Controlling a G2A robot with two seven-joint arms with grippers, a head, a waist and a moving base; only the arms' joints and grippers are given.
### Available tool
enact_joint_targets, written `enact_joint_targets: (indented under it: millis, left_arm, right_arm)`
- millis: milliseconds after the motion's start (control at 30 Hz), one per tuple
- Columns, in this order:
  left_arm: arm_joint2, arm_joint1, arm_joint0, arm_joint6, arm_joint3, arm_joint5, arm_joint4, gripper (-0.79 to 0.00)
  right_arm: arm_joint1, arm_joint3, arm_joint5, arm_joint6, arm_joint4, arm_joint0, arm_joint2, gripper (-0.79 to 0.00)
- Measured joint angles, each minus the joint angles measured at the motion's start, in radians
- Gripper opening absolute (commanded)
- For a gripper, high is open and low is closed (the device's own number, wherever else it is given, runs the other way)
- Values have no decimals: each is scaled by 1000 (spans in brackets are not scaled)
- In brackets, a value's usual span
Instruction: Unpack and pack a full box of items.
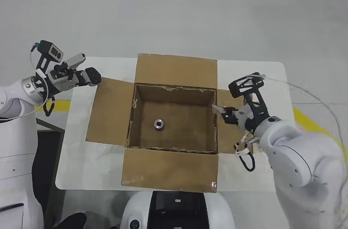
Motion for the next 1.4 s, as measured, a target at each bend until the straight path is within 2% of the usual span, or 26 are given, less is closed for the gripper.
enact_joint_targets:
  millis: [433, 633, 867, 1100, 1400]
  left_arm:
    - [0, 0, 0, 0, 0, 0, 0, 0]
    - [0, 0, 0, 0, 0, 0, 0, 0]
    - [0, 0, 0, 0, 0, 0, 0, 0]
    - [0, 0, 0, 0, 0, 0, 0, 0]
    - [0, 0, 0, 0, 0, 0, 0, 0]
  right_arm:
    - [27, -39, -90, -76, 26, -216, 308, -18]
    - [35, -39, -120, -115, 64, -322, 488, 0]
    - [43, -39, -155, -112, 127, -411, 657, -9]
    - [47, -39, -162, -101, 141, -488, 713, 0]
    - [47, -39, -170, -167, 124, -590, 759, 0]
